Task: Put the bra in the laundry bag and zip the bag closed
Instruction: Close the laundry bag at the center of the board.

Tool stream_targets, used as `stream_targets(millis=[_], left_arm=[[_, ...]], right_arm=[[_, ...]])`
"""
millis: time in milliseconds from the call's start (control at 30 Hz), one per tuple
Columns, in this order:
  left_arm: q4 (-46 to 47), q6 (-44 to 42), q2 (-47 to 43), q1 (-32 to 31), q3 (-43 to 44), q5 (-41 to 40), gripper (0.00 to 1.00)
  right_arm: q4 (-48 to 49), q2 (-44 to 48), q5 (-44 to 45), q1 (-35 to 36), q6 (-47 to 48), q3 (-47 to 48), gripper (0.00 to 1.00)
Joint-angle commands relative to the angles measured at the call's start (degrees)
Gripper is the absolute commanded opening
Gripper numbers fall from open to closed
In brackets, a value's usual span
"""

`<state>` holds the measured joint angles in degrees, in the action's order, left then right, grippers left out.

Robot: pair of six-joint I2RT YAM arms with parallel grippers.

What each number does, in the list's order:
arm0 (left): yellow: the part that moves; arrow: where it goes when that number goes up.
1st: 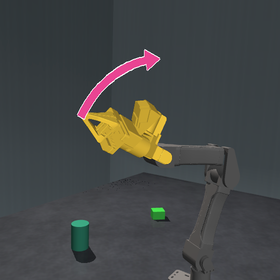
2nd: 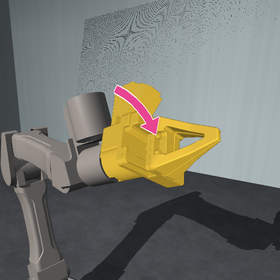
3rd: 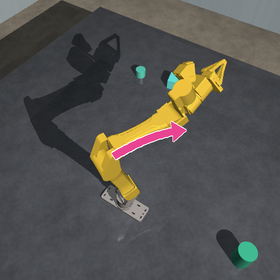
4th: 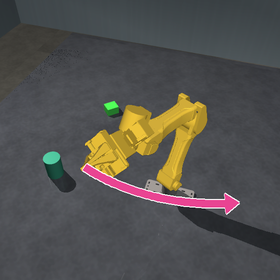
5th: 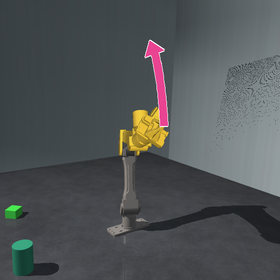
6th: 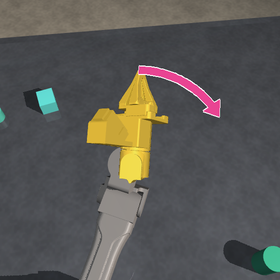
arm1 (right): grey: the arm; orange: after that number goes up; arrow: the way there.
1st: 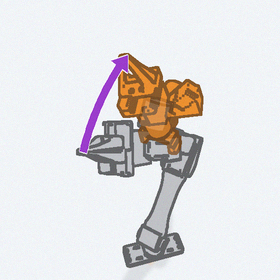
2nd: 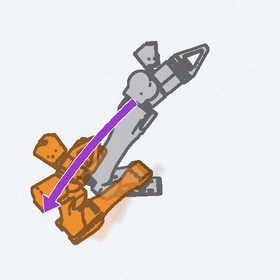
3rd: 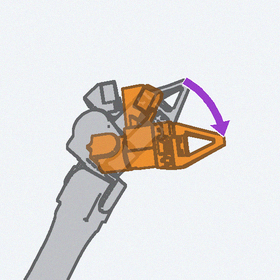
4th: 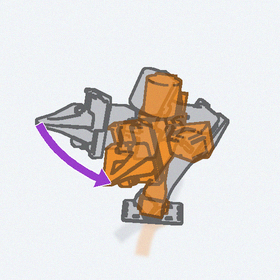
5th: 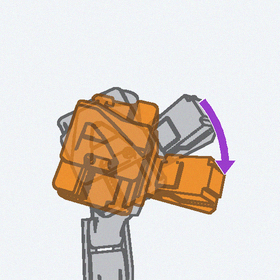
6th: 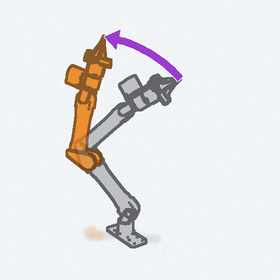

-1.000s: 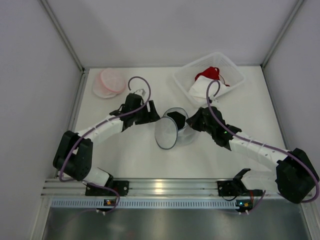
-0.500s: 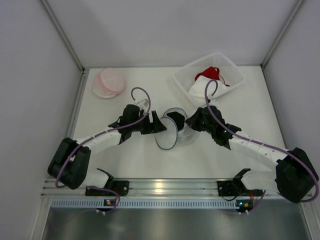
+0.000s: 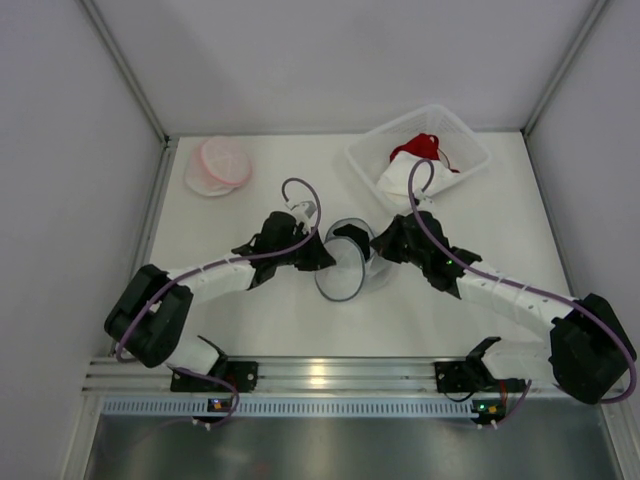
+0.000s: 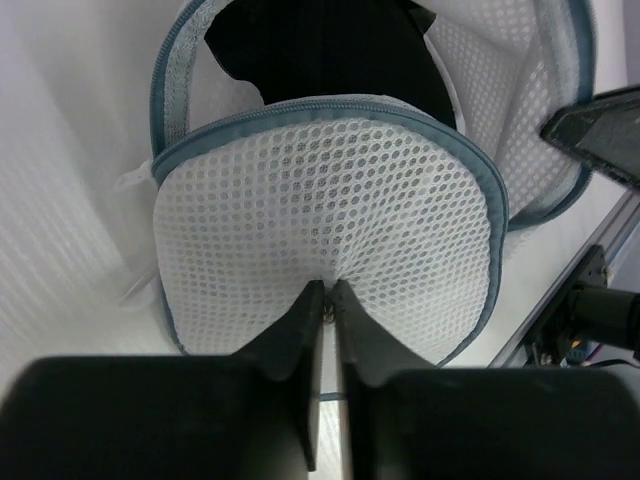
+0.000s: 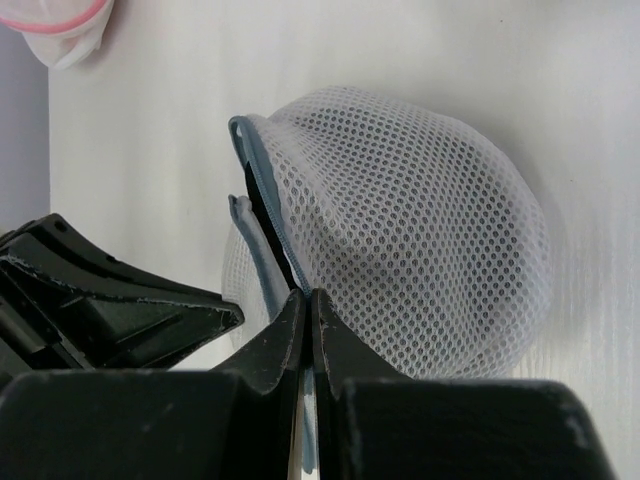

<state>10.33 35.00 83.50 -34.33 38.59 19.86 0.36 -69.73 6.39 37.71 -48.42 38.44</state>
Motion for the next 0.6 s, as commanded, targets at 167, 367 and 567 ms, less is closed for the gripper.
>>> stream_targets(millis=[167, 367, 567], left_arm=[[-2.84, 5.77, -2.82, -2.59, 6.41, -7.28, 0.00], [-11.63, 7.80, -5.72, -2.41, 13.35, -9.05, 0.00], [-13.93, 9.12, -4.76, -2.32, 16.25, -12.38, 0.00]], right_arm=[[0.61, 1.36, 0.46, -0.36, 0.44, 2.61, 0.00], [1.57, 1.27, -0.06, -0.36, 0.09, 1.38, 0.00], [2.28, 2.58, -0.42, -0.36, -0.01, -0.20, 0.00]])
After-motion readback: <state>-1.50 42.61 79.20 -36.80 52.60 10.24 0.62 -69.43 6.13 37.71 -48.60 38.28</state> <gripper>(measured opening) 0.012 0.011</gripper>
